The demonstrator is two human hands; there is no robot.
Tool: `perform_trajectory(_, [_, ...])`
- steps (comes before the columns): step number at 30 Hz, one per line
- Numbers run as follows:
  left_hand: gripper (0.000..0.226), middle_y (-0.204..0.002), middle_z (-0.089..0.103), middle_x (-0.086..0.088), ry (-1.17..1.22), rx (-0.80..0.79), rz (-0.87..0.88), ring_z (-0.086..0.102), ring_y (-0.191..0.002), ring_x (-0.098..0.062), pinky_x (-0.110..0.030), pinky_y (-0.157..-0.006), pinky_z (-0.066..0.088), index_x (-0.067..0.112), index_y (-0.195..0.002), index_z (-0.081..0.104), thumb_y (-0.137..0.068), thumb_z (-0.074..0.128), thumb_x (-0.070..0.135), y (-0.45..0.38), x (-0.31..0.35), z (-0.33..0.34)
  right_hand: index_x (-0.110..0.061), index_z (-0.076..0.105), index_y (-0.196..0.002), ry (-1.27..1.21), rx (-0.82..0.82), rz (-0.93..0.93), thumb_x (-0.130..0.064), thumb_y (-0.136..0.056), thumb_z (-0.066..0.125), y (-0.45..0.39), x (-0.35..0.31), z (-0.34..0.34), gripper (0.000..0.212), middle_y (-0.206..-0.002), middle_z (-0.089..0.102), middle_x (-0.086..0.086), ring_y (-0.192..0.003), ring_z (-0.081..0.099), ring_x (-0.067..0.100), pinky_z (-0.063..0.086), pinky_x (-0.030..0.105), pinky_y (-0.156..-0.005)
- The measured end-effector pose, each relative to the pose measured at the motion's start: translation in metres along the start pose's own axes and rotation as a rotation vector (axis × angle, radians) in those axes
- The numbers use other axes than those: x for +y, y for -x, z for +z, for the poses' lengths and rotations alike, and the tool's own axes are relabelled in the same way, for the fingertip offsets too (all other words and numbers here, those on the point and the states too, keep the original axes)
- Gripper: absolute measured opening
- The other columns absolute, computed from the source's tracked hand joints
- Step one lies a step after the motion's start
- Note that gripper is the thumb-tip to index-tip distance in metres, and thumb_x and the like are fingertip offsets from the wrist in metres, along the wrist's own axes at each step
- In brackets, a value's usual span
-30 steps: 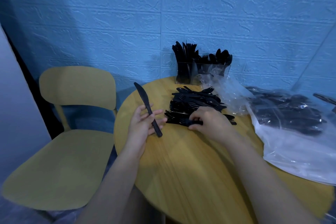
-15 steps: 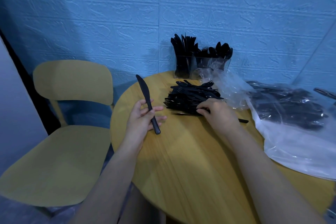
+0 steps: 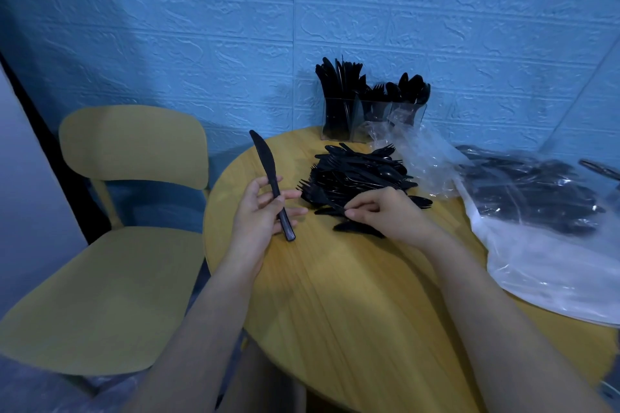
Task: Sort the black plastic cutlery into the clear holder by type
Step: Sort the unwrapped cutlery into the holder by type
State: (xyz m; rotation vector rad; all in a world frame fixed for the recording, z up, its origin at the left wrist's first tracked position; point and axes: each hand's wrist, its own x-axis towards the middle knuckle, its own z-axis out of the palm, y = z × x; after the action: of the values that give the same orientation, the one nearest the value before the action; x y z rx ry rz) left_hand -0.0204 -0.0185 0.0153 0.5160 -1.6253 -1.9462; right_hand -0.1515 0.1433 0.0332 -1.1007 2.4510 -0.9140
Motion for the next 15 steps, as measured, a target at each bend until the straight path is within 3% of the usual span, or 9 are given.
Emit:
perform_trajectory(5, [0.022,-0.093,0.071,-0.005,0.044,0.020,0.031,0.070,-0.069,-0.019,-0.029,-0.065,0.057,0.016,-0.112,0.050,-0.097,0.044,0.001,0.000,0.001,-0.001,-0.036,0.071,-0.095,-0.012,-0.102,-0.063,-0.033,-0.088,0.065,0.004,-0.005,-0.005,0.010,-0.093,0.069,-0.023,-0.092,0.060,-0.011,0.044,0.011,-0.084])
perform_trajectory(11, [0.022,-0.095,0.070,-0.006,0.043,0.003,0.022,0.070,-0.070,-0.019,-0.028,-0.065,0.058,0.013,-0.115,0.050,-0.097,0.044,0.001,-0.001,-0.001,-0.001,-0.036,0.070,-0.089,0.041,-0.010,-0.038,-0.025,-0.087,0.068,0.009,0.004,-0.027,0.012,-0.085,0.068,-0.019,-0.084,0.061,-0.003,0.046,0.018,-0.079])
perform_trajectory(15, [0.023,-0.097,0.070,-0.006,0.016,-0.018,0.013,0.071,-0.072,-0.020,-0.028,-0.065,0.058,0.015,-0.114,0.051,-0.097,0.043,0.001,0.000,-0.002,-0.001,-0.030,0.068,-0.090,0.185,-0.143,0.054,-0.029,-0.077,0.077,0.014,0.007,-0.030,0.016,-0.082,0.067,-0.013,-0.081,0.061,0.000,0.044,0.013,-0.070])
